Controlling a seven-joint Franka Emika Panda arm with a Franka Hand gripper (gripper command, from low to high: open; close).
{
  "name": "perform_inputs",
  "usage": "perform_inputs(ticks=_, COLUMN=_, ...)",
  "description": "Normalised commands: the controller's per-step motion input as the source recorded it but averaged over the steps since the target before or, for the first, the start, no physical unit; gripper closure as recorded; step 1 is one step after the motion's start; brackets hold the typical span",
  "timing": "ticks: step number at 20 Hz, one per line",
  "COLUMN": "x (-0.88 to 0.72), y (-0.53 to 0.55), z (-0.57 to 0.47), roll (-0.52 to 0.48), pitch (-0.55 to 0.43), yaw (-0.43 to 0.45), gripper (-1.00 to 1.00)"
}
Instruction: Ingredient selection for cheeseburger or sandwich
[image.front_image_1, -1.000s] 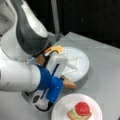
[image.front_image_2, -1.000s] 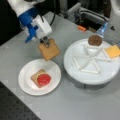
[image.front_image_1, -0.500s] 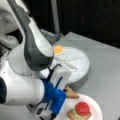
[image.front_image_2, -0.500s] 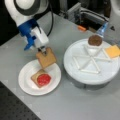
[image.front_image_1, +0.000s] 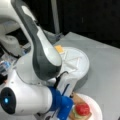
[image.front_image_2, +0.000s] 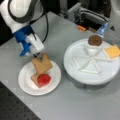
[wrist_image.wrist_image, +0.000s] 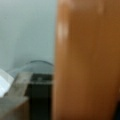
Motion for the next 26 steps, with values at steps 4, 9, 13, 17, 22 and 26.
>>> perform_inputs(ticks=4, x=0.34, y=-0.16, z=-0.01, roll=0.178, pitch=-0.036, yaw=0.189, gripper=1.00)
perform_inputs(ticks=9, x=0.27, y=-0.24, z=-0.13, roll=0.171, pitch=-0.065, yaw=0.193, gripper=1.00)
perform_inputs(ticks=13, x=0.23, y=-0.29, z=-0.20, roll=0.176, pitch=-0.060, yaw=0.193, gripper=1.00)
perform_inputs(ticks=17, x=0.28, y=-0.24, z=-0.15, roll=0.181, pitch=-0.057, yaw=0.153, gripper=1.00)
perform_inputs(ticks=22, x=0.30, y=-0.11, z=-0.10, roll=0.196, pitch=-0.067, yaw=0.119, gripper=1.00)
perform_inputs(ticks=26, x=0.33, y=-0.07, z=-0.08, roll=0.206, pitch=-0.094, yaw=0.105, gripper=1.00)
